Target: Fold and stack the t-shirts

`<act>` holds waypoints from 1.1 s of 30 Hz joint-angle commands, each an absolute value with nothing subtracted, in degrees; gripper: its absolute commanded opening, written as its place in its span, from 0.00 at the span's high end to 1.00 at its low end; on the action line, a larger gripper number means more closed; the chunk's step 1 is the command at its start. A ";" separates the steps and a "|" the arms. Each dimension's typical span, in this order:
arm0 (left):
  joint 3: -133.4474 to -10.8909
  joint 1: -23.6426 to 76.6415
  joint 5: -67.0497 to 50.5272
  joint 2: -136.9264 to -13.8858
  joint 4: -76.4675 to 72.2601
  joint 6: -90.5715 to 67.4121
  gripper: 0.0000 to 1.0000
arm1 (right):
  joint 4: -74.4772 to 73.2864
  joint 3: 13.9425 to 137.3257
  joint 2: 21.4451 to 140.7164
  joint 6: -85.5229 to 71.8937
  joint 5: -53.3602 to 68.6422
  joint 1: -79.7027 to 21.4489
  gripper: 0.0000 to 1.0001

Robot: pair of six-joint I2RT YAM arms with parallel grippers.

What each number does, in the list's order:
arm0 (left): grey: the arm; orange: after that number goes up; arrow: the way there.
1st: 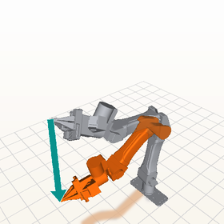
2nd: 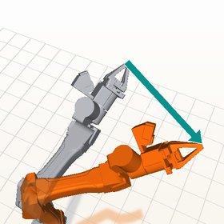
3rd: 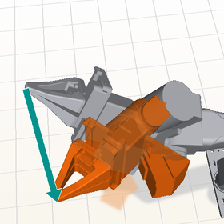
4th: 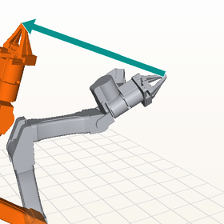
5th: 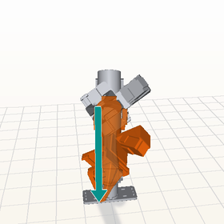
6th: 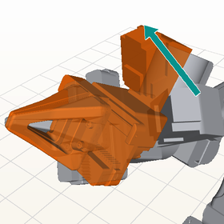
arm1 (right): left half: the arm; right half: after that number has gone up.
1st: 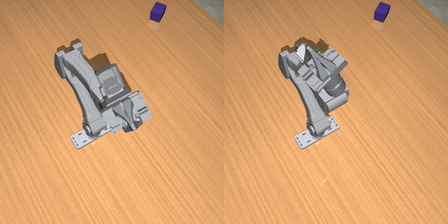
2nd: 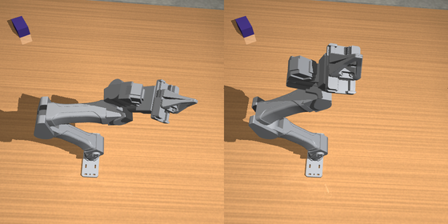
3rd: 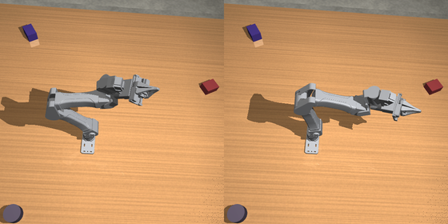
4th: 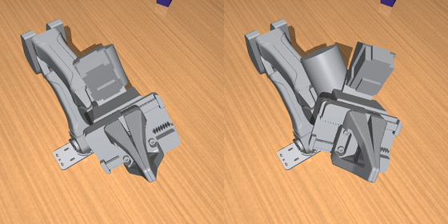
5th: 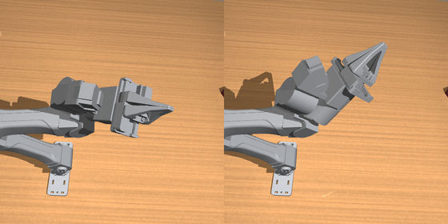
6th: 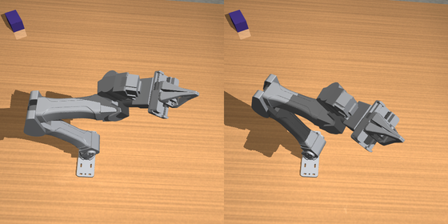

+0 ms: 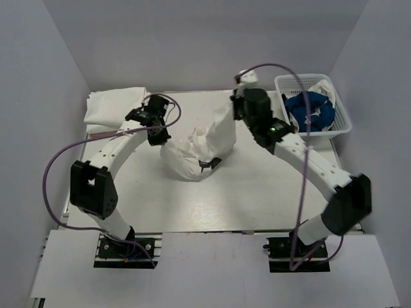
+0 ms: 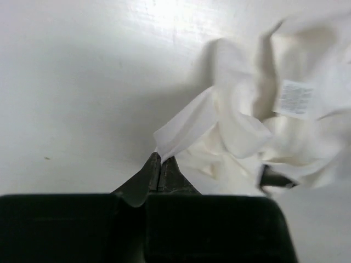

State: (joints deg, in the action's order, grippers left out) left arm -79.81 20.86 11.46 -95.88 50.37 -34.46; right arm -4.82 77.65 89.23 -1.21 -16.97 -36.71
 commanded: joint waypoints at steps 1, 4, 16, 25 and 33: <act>-89.44 20.83 24.68 -87.11 54.57 -34.37 1.00 | 7.60 75.24 77.75 -0.37 -38.60 -34.46 1.00; -93.95 20.83 29.08 -81.07 54.58 -33.66 1.00 | 13.87 72.25 69.90 7.35 -44.71 -32.79 1.00; -94.39 20.83 30.94 -51.69 35.16 -24.62 1.00 | 36.03 74.16 50.37 28.19 -55.29 -31.46 1.00; -110.38 19.78 29.79 -50.98 38.31 -21.01 1.00 | 25.85 87.53 46.50 28.48 -47.73 -31.47 1.00; -107.76 20.39 30.94 -54.66 38.05 -23.98 1.00 | 20.83 87.81 50.52 30.73 -48.95 -31.73 1.00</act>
State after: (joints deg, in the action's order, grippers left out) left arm -109.23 20.16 29.52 -50.87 37.04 -22.65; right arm 22.17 88.73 45.98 26.87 -47.22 -31.62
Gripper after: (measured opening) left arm 0.029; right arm 0.046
